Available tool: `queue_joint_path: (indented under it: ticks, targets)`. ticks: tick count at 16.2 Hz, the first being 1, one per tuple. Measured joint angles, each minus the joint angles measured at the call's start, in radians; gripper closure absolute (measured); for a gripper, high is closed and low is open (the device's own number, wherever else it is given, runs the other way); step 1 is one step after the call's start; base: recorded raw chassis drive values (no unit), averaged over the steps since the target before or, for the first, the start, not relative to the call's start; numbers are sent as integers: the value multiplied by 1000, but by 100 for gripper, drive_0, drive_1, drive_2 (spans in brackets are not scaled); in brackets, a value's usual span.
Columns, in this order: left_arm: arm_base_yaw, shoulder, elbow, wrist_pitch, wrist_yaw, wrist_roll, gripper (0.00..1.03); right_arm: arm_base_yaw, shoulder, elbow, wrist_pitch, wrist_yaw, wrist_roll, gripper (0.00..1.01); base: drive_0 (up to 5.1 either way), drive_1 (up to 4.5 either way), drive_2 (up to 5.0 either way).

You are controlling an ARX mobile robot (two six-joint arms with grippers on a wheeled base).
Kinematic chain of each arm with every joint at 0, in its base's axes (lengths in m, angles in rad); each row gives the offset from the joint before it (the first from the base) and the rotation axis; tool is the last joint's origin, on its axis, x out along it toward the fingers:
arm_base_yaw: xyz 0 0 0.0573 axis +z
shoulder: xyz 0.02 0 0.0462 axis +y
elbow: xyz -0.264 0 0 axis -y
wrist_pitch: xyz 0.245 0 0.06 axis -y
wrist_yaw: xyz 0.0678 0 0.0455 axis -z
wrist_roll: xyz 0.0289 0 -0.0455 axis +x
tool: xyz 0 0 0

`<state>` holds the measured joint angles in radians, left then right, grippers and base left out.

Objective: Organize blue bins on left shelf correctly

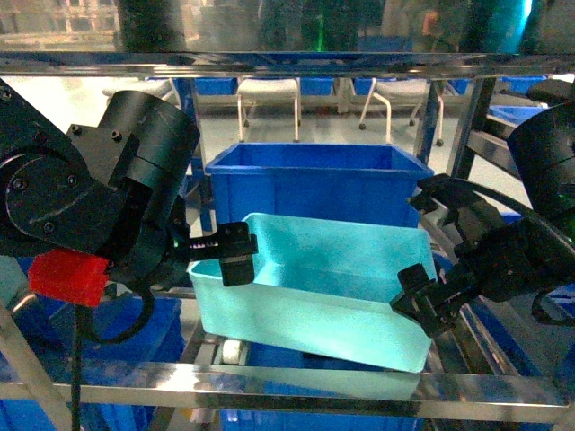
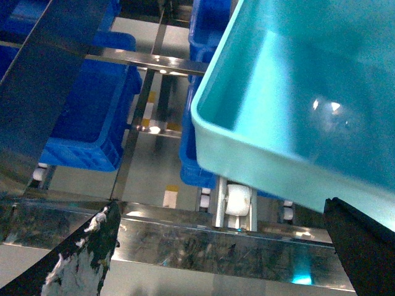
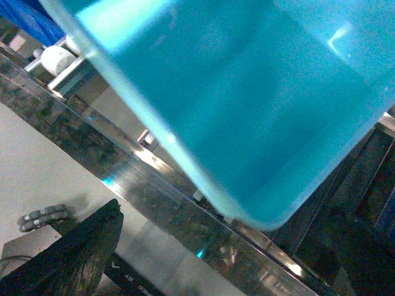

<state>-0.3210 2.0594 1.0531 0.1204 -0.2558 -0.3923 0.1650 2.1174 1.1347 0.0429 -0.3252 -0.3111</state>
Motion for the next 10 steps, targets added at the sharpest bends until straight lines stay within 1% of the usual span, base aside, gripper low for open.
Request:
queue_joint_path:
  ticks: [1,7,9,10]
  targets:
    - [0,1,0,-1,0,0,5,-1,1,-17,14,3,0,3,0,0,0]
    - [-1,0,-1,-1,2,-1,5,-2,0,-32,44,-3,1,3,0,0,0]
    - [-1,-8,-6,-8,2,-4,5,-1,-5,-39,59,-18,8,3,0,0,0]
    - [-5,-31,-30,-17,-1,-11,5,7,-28,-59,75,-33,19,3,0,0,0]
